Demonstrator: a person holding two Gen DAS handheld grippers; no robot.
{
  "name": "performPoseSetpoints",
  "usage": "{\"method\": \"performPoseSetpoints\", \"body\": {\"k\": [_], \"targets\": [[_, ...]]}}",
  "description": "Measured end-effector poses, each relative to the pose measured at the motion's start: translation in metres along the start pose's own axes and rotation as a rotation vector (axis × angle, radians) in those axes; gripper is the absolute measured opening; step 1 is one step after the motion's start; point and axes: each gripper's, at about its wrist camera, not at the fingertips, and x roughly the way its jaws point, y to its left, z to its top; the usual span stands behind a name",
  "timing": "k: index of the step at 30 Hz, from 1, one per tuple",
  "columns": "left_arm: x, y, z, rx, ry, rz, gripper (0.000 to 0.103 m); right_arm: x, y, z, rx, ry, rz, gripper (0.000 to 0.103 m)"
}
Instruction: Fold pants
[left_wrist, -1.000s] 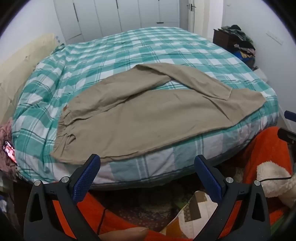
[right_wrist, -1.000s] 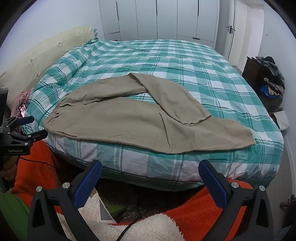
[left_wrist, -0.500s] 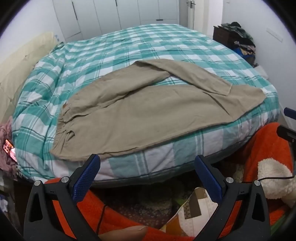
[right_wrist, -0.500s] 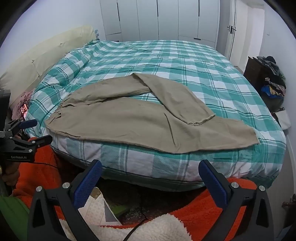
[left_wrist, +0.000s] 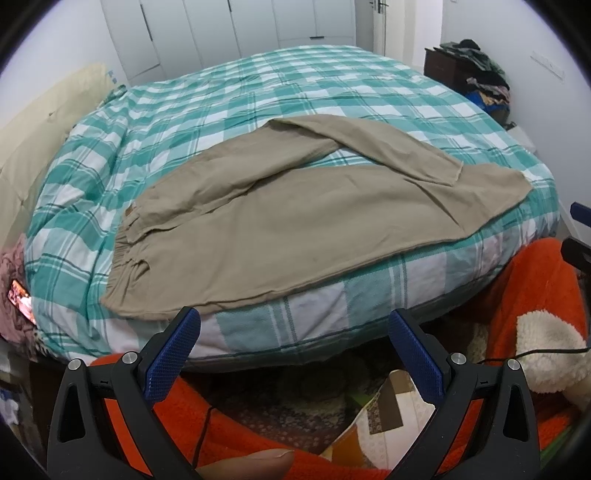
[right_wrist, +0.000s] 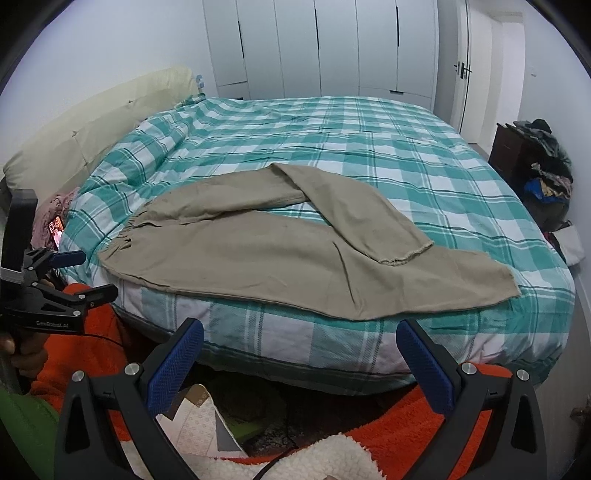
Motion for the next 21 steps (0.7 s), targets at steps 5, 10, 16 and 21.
{"method": "performPoseSetpoints", "body": {"k": [5,10,16,21], "targets": [[0.0007,-0.0006,-0.0005,0.001,0.003,0.002,0.102,0.0021,0.0027,-0.0017,-0.010,0.004,0.001,0.103],[0.0024,-0.0008,-0.0019,0.001,0.008,-0.003,0.102,0.0031,0.0004,-0.0026,-0.002,0.004,0.013,0.103],[0.0024,-0.0016,-0.0022,0.000,-0.008,-0.020,0.102,0.0066,0.0013,-0.0038,0.000,0.013,0.021,0.103],[0.0022,-0.0010,-0.0010,0.007,-0.033,-0.019,0.102,0.0058,0.0069,-0.0023,-0.020,0.008,0.009,0.103]]}}
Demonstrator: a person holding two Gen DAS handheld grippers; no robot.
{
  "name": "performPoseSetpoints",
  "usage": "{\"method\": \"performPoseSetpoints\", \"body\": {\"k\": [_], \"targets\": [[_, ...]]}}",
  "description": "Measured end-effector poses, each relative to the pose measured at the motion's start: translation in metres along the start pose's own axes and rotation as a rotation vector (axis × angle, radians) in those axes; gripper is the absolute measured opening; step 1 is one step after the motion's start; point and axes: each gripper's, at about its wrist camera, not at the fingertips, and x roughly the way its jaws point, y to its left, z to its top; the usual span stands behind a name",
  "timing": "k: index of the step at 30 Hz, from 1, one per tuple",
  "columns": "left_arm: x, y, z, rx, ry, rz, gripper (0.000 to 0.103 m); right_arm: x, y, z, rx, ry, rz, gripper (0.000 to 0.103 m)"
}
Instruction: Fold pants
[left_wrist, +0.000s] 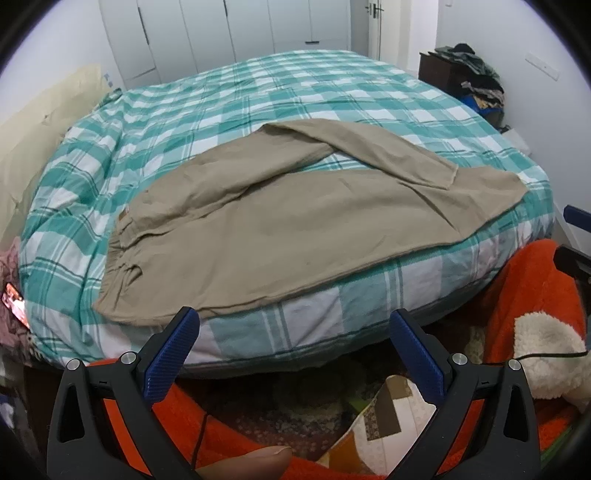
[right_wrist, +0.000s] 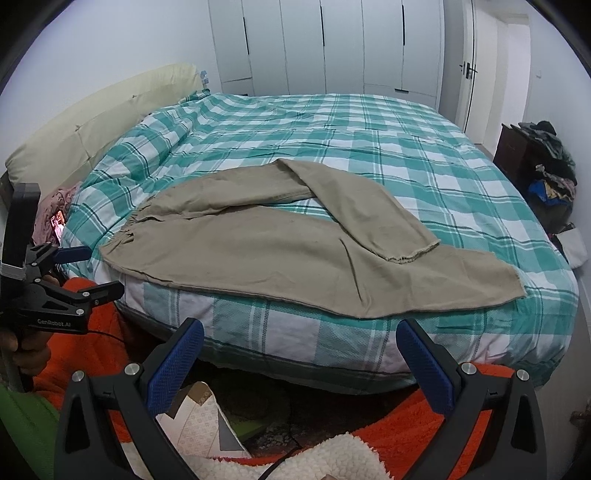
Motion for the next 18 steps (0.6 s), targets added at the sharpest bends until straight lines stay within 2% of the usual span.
{"method": "performPoseSetpoints", "body": {"k": [4,14,16,18], "targets": [[0.000,0.001,0.003,0.002,-0.019,0.002,0.102,0.002,0.002,0.000,-0.009,0.002,0.002,0.103],[0.009,-0.006,0.003,0.031,-0.006,0.006,0.103,0.009,0.006,0.004,-0.030,-0.009,-0.007,0.103],[0.012,-0.005,0.002,0.033,0.003,0.016,0.103,0.012,0.000,0.011,-0.039,-0.032,-0.028,0.102],[0.014,-0.005,0.002,0.030,0.012,0.018,0.103,0.017,-0.014,0.023,-0.070,-0.092,-0.071,0.102]]}}
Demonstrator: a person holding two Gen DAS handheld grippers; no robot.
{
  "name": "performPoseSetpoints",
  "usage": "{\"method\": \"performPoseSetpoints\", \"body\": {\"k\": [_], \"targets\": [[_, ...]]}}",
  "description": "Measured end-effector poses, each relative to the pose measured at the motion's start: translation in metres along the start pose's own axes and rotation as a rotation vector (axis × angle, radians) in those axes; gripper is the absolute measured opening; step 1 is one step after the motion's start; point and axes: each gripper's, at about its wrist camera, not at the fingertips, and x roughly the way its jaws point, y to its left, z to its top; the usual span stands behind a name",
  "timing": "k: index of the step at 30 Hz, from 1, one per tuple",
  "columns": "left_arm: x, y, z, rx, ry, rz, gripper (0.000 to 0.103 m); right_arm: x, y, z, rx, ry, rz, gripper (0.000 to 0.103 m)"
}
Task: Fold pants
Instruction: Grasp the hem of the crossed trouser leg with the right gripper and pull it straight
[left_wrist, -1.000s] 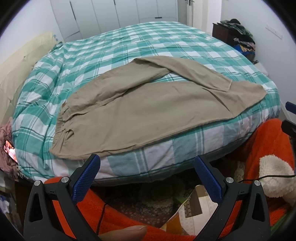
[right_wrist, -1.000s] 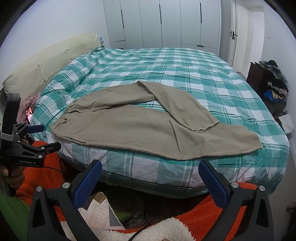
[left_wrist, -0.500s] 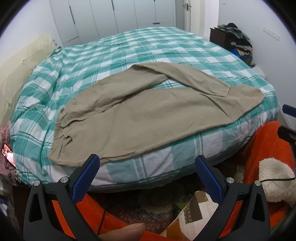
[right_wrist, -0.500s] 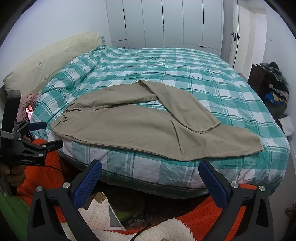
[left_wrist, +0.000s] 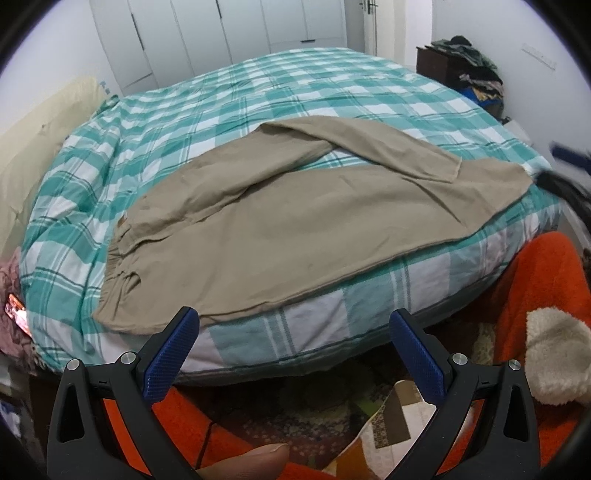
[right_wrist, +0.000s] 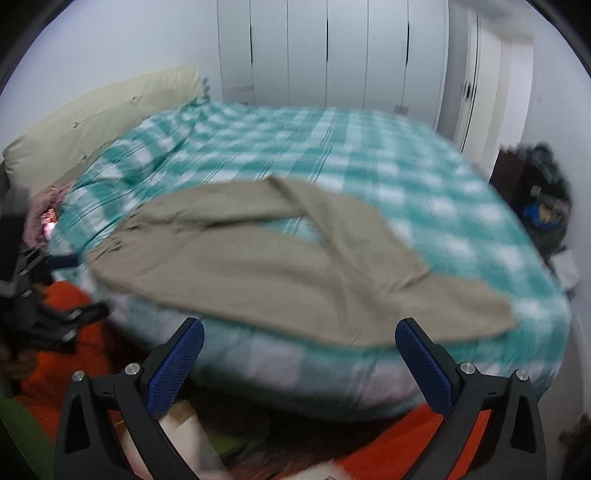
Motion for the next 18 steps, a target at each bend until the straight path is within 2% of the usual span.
{"method": "performPoseSetpoints", "body": {"k": [2,4,5,6,8,11,14,18], "targets": [[0.002,0.002,0.000,-0.007,0.007,-0.004,0.103,0.027,-0.023,0.010,-0.060,-0.025,-0.078,0.100],[0.001,0.003,0.000,-0.013,0.006,0.004,0.103,0.081,-0.052,0.014,-0.159,0.031,-0.141,0.086],[0.001,0.005,-0.001,-0.016,0.006,0.012,0.103,0.100,-0.060,0.014,-0.189,0.069,-0.146,0.074],[0.001,0.006,-0.001,-0.021,0.007,0.021,0.103,0.128,-0.072,0.012,-0.222,0.141,-0.133,0.061],[0.004,0.010,-0.003,-0.038,0.020,0.038,0.103,0.177,-0.091,0.008,-0.237,0.265,-0.056,0.047],[0.013,0.016,-0.005,-0.066,0.058,0.052,0.103,0.209,-0.099,0.009,-0.258,0.308,0.011,0.047],[0.021,0.019,-0.003,-0.080,0.083,0.053,0.103,0.238,-0.096,0.007,-0.339,0.364,0.036,0.041],[0.031,0.014,0.000,-0.064,0.107,0.052,0.103,0.249,-0.100,0.009,-0.337,0.380,0.096,0.010]]}}
